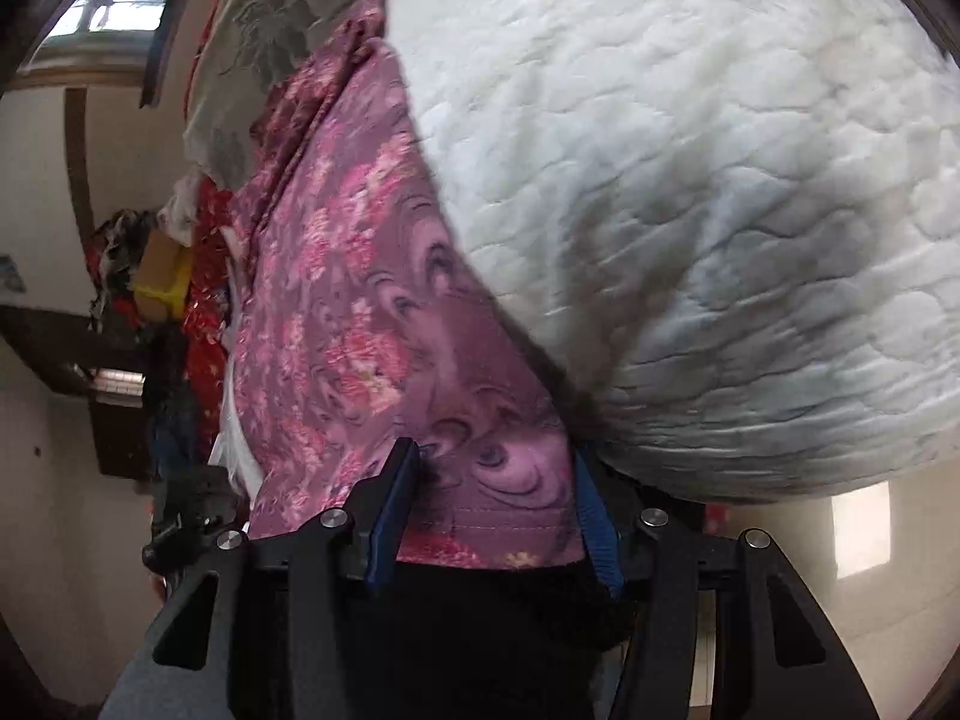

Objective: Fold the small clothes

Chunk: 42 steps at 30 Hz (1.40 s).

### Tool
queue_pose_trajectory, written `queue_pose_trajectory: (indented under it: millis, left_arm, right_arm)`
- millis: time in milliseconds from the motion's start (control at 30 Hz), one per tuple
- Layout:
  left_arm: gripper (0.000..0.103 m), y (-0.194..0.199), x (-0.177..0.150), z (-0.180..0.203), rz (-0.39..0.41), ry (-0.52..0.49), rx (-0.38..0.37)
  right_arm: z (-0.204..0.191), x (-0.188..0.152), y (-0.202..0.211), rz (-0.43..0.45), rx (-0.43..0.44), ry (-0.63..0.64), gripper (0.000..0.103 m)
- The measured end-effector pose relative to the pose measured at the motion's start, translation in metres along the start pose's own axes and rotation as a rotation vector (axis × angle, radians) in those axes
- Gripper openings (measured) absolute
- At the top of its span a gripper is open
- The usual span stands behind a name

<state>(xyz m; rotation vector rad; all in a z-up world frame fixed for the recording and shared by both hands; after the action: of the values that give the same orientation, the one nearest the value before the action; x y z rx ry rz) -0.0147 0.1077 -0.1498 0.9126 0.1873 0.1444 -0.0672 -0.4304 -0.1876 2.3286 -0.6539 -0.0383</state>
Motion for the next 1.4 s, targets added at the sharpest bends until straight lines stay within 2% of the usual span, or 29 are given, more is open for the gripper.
queue_pose_trajectory:
  millis: [133, 200, 267, 300, 333, 367, 400, 433, 467, 500, 533, 567, 733, 800, 933, 1200, 1400]
  left_arm:
    - [0.065, -0.005, 0.001, -0.014, -0.018, 0.029, 0.050]
    - [0.065, -0.003, 0.004, -0.017, -0.004, 0.059, 0.011]
    - [0.065, -0.003, 0.004, -0.011, -0.007, 0.055, -0.031]
    - [0.065, -0.001, 0.004, -0.008, 0.002, 0.039, -0.018]
    - [0.062, 0.001, 0.004, -0.005, 0.018, 0.016, 0.004]
    - [0.050, 0.002, 0.004, -0.001, 0.033, -0.014, 0.027]
    - [0.044, 0.003, 0.004, 0.001, 0.040, -0.029, 0.060]
    - [0.032, 0.004, 0.003, 0.002, 0.046, -0.049, 0.113]
    - [0.026, 0.005, 0.003, 0.004, 0.052, -0.068, 0.142]
    - [0.020, 0.007, 0.002, 0.006, 0.059, -0.076, 0.137]
    - [0.009, 0.010, 0.003, 0.008, 0.063, -0.083, 0.123]
    - [0.009, 0.013, 0.002, 0.013, 0.063, -0.087, 0.095]
    - [0.009, 0.034, 0.003, 0.044, 0.109, -0.127, -0.055]
    - [0.009, 0.042, 0.009, 0.063, 0.139, -0.133, -0.134]
    - [0.009, 0.057, 0.028, 0.086, 0.186, -0.141, -0.224]
    - [0.009, 0.074, 0.081, 0.102, 0.295, -0.107, -0.283]
    - [0.009, 0.085, 0.132, 0.113, 0.377, -0.082, -0.295]
  right_arm:
    - [-0.016, -0.004, 0.001, -0.020, 0.027, 0.074, 0.053]
    - [-0.018, -0.006, 0.000, -0.029, 0.029, 0.086, 0.053]
    - [-0.020, -0.006, -0.001, -0.023, 0.011, 0.101, 0.050]
    - [-0.020, -0.005, -0.001, -0.018, 0.006, 0.106, 0.046]
    - [-0.021, -0.004, -0.002, -0.013, 0.007, 0.110, 0.039]
    - [-0.023, -0.004, -0.002, -0.006, -0.001, 0.118, 0.034]
    - [-0.025, -0.003, -0.002, -0.002, -0.009, 0.129, 0.026]
    - [-0.029, -0.003, -0.001, 0.003, -0.017, 0.150, 0.023]
    - [-0.034, -0.002, 0.001, 0.013, -0.036, 0.180, 0.018]
    - [-0.037, -0.003, 0.003, 0.019, -0.050, 0.206, 0.014]
    - [-0.039, -0.002, 0.005, 0.022, -0.053, 0.224, 0.013]
    - [-0.045, -0.002, 0.009, 0.030, -0.049, 0.243, 0.010]
    - [-0.072, 0.001, 0.023, 0.063, 0.014, 0.288, 0.010]
    - [-0.085, 0.005, 0.027, 0.075, 0.048, 0.297, 0.010]
    - [-0.111, 0.019, 0.033, 0.111, 0.118, 0.302, 0.010]
    - [-0.152, 0.076, 0.041, 0.207, 0.201, 0.303, 0.010]
    - [-0.168, 0.132, 0.034, 0.269, 0.213, 0.282, 0.010]
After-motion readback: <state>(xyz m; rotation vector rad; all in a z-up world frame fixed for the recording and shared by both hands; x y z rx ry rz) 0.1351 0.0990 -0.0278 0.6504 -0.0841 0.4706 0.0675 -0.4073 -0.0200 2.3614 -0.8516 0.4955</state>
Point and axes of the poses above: each gripper's, at about its wrist camera, not at the fingertips, and y roughly against the way its jaws point, z to its right, x to its top, the point moved 6 cm from there along -y, roughly the way its jaws point
